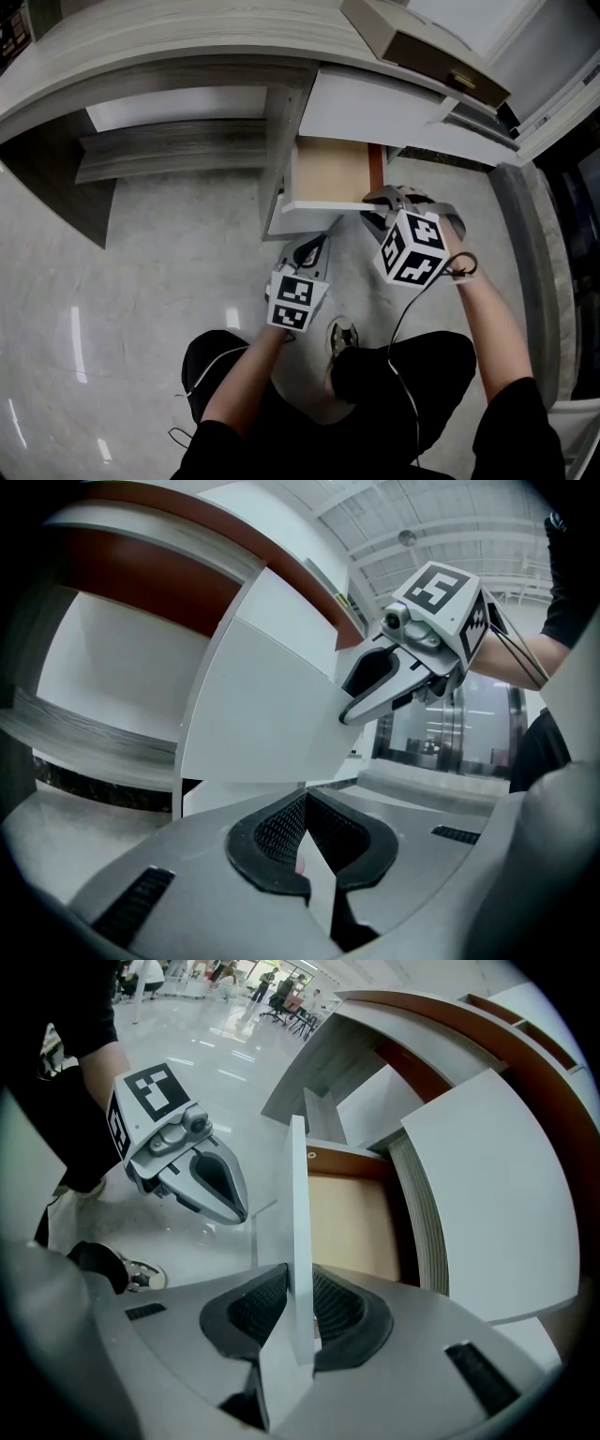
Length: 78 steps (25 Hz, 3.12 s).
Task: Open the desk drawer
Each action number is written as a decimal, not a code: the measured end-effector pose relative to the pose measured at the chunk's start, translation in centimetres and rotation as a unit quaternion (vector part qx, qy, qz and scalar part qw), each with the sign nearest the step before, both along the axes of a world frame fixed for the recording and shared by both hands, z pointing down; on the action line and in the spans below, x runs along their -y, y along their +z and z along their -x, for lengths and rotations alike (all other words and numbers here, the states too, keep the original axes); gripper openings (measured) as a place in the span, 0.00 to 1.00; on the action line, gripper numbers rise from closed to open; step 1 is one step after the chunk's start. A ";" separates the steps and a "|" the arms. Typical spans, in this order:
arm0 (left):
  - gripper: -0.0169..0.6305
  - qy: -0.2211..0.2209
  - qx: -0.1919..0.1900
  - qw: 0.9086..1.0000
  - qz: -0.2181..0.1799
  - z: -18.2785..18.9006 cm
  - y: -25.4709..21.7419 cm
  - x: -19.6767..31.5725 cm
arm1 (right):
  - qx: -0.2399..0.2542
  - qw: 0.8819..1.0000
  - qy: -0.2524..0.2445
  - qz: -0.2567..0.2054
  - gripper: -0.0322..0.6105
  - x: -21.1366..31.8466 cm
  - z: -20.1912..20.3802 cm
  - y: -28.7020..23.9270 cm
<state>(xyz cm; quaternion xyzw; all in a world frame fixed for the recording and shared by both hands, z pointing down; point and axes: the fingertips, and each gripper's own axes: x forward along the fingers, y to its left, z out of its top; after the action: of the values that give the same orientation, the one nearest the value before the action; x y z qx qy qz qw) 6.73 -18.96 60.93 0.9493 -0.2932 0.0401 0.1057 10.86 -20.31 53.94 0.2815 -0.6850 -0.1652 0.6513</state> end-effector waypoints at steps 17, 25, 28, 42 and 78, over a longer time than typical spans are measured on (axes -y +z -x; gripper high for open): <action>0.03 0.016 0.004 1.000 0.002 -0.1 0.6 -0.7 | -0.015 1.000 -0.003 0.007 0.15 -2.3 -0.2 1.8; 0.03 0.024 0.012 1.000 0.003 -0.1 1.0 -1.2 | -0.022 1.000 -0.002 0.013 0.14 -3.4 -0.5 3.1; 0.03 0.027 0.012 1.000 0.003 -0.2 1.1 -1.5 | -0.023 1.000 -0.004 0.018 0.14 -3.9 -0.4 3.6; 0.03 0.041 0.027 0.999 0.008 -0.4 2.2 -2.5 | -0.019 1.000 -0.001 0.020 0.13 -4.8 -0.4 5.1; 0.03 0.072 0.046 0.996 0.002 -2.1 2.8 -4.5 | 0.003 1.000 0.017 -0.021 0.14 -4.9 -0.4 5.5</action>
<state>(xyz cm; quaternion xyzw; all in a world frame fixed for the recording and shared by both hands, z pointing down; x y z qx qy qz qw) 8.83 -14.44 63.70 0.9649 -0.2282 0.0924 0.0910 11.27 -15.37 59.42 0.3075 -0.6781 -0.1675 0.6462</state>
